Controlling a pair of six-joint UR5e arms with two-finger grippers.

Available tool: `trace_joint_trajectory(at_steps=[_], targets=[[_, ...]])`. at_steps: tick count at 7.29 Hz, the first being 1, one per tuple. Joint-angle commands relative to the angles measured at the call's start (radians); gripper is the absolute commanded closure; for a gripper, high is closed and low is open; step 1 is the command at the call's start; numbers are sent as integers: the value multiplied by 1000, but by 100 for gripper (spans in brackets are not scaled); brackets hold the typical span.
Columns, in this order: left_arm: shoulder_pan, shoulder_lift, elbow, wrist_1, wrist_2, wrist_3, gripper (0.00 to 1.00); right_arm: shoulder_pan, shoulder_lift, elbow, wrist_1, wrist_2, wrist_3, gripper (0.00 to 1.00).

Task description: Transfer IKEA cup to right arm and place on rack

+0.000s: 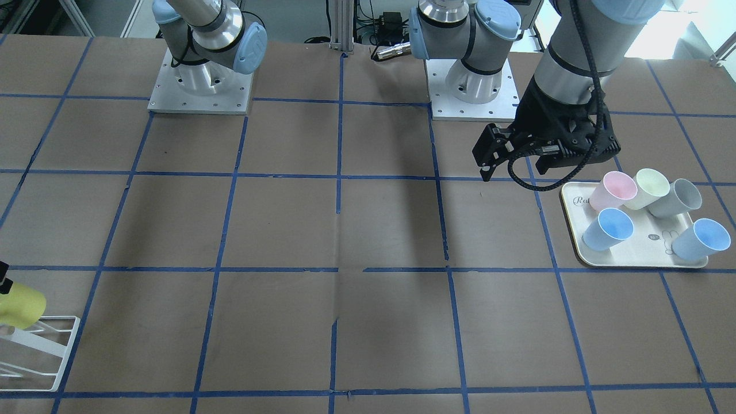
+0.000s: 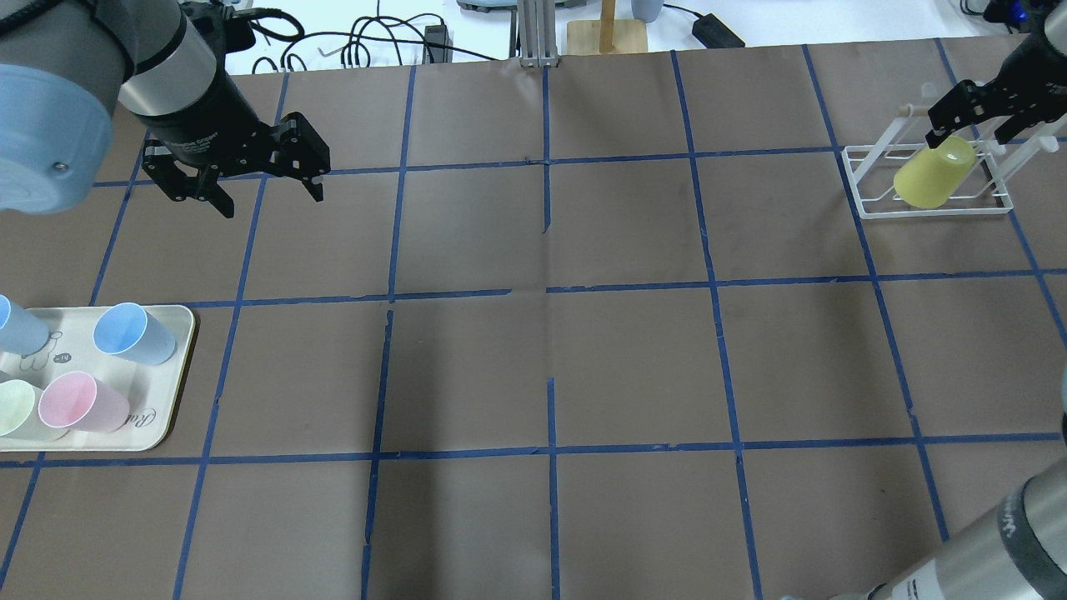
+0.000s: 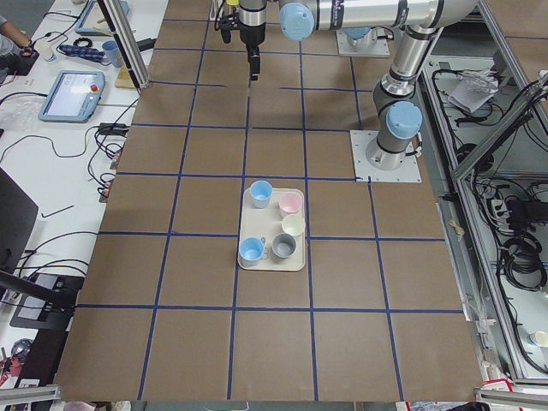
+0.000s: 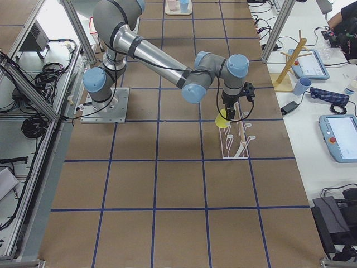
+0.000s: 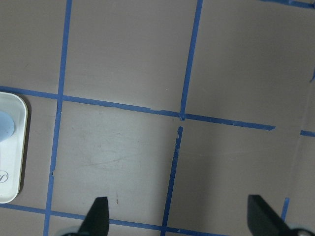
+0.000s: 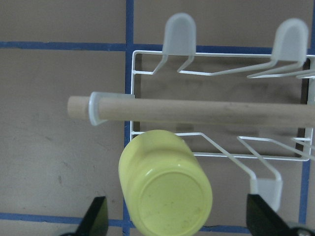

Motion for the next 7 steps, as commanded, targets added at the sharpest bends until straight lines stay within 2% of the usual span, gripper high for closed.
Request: trace_joint_trajectory(at_steps=[1,4,7], targets=[[0,0,0,0,0,1,0,30,-88,-57,196,-5,17,0],[18,2,0,0,0,13,0,169,-317,-31,434,-10,259,0],[49,8,-3,-2,-9,32,0,364,-496,134,452,-13,533,0]])
